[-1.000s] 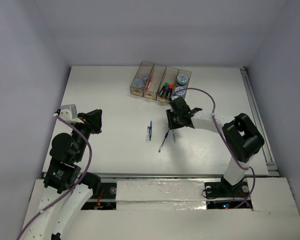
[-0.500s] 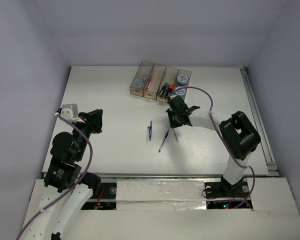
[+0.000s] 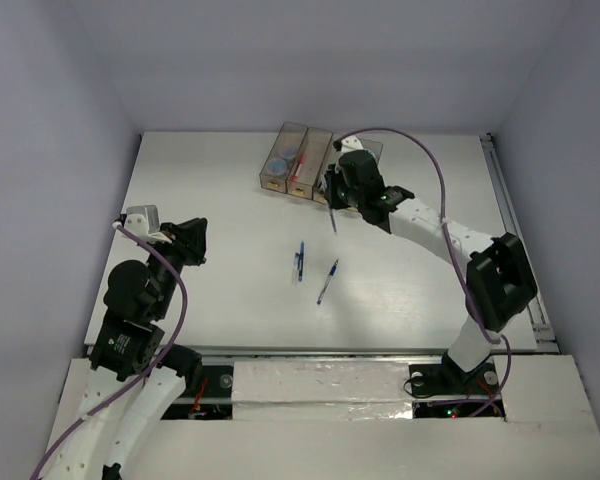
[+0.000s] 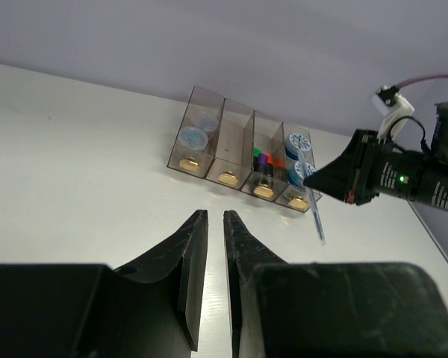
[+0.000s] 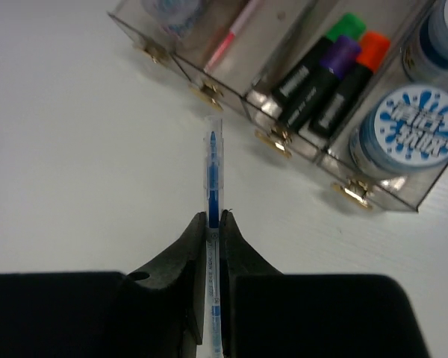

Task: Sort the stationery into containers
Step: Pick up the pen from the center of the board, then place the pen in the storage box.

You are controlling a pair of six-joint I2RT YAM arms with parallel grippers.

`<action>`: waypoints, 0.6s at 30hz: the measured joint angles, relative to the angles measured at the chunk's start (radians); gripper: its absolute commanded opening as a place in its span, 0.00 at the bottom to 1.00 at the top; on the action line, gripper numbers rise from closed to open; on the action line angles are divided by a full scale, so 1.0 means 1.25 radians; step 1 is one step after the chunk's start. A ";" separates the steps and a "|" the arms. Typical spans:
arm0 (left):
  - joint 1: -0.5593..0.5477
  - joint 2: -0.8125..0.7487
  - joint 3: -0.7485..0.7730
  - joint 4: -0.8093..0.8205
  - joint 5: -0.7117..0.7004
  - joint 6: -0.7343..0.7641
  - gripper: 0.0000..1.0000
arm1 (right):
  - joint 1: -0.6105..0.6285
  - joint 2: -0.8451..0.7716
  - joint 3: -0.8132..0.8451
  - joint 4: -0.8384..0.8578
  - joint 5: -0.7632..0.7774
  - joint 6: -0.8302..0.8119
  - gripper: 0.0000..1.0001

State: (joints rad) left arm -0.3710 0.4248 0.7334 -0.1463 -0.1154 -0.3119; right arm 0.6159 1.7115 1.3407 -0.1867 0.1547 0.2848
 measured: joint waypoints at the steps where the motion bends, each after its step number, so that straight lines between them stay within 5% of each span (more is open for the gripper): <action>1: 0.000 0.000 0.000 0.000 0.000 0.000 0.12 | -0.001 0.007 0.015 0.013 -0.001 0.002 0.00; 18: 0.000 0.022 0.000 0.000 -0.001 0.000 0.11 | -0.077 0.324 0.307 0.177 0.004 0.170 0.02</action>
State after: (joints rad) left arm -0.3710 0.4526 0.7334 -0.1463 -0.1165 -0.3115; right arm 0.5201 2.1162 1.7248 0.0345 0.1596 0.4969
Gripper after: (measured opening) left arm 0.116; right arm 0.110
